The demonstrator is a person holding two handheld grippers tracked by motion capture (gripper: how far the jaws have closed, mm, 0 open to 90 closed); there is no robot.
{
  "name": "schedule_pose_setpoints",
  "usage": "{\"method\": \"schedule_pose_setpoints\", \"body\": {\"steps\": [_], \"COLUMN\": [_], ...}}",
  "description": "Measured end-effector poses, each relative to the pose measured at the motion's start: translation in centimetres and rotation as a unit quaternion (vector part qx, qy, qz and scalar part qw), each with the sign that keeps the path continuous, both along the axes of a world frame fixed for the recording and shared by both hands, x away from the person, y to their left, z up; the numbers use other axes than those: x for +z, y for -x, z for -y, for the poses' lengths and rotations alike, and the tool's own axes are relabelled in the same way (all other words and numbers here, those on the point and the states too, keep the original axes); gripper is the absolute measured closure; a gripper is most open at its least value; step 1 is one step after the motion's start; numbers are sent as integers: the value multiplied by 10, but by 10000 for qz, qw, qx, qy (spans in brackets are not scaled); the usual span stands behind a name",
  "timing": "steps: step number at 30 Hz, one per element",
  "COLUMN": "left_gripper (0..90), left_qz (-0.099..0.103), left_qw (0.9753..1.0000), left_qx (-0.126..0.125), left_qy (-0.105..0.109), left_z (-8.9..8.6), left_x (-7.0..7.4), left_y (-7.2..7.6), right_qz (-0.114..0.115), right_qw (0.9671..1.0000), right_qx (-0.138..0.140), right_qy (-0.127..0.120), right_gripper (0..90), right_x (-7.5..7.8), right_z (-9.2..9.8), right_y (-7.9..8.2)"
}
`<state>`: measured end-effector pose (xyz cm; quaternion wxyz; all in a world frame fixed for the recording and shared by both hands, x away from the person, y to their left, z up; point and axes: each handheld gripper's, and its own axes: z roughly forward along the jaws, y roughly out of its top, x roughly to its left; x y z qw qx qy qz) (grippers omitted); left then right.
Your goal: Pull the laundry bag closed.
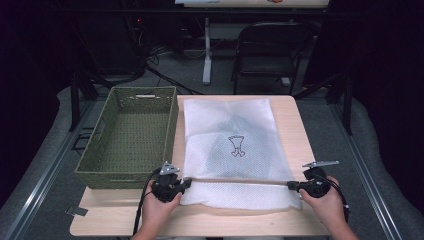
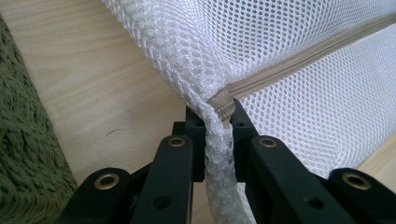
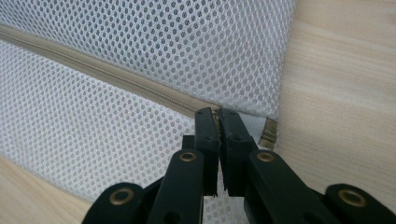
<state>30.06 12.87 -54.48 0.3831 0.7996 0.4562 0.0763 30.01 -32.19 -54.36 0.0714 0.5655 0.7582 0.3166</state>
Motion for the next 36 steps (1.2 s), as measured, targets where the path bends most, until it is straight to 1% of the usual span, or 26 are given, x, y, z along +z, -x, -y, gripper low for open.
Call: {"method": "schedule_pose_setpoints", "body": {"steps": [4, 8, 11, 15, 20, 21, 23, 24, 25, 27, 32, 34, 36], "left_gripper": [820, 801, 771, 716, 658, 653, 625, 605, 601, 595, 581, 577, 572], "left_qz": [-24, -53, -51, -3, -29, -36, -2, 46, 33, 85, 163, 187, 221], "left_qw": [10000, 9999, 10000, 10000, 9999, 9999, 9999, 9998, 9998, 9997, 9997, 9997, 9996], "left_qx": [-9, -3, 18, 35, 44, 62, 109, 150, 140, 191, 184, 152, 143], "left_qy": [-62, -98, -69, -63, -107, -141, -130, -127, -111, -102, -75, -79, -58], "left_z": [0, -1, -1, -3, -5, -6, -8, -9, -11, -12, -18, -20, -23], "left_x": [-2, -3, -3, -1, 2, 3, 5, 7, 9, 13, 21, 25, 28], "left_y": [1, 1, 2, 3, 5, 5, 5, 6, 6, 9, 14, 17, 19], "right_qz": [-20, 10, 32, 39, 123, 141, 183, 180, 154, 141, 227, 215, 253], "right_qw": [9999, 9999, 9998, 9998, 9995, 9994, 9993, 9993, 9991, 9989, 9983, 9978, 9971], "right_qx": [95, 99, 119, 183, 260, 272, 307, 319, 360, 390, 479, 553, 625], "right_qy": [66, 74, 129, 117, 144, 138, 117, 122, 166, 209, 248, 302, 354], "right_gripper": [869, 867, 866, 827, 786, 779, 748, 729, 716, 698, 657, 648, 639], "right_x": [-1, -2, -2, -1, 0, 0, 1, 1, 2, 4, 11, 15, 18], "right_z": [-1, -4, -6, -7, -11, -11, -13, -13, -14, -15, -21, -25, -29], "right_y": [0, 0, 0, 0, 2, 3, 4, 4, 4, 5, 8, 10, 12]}}
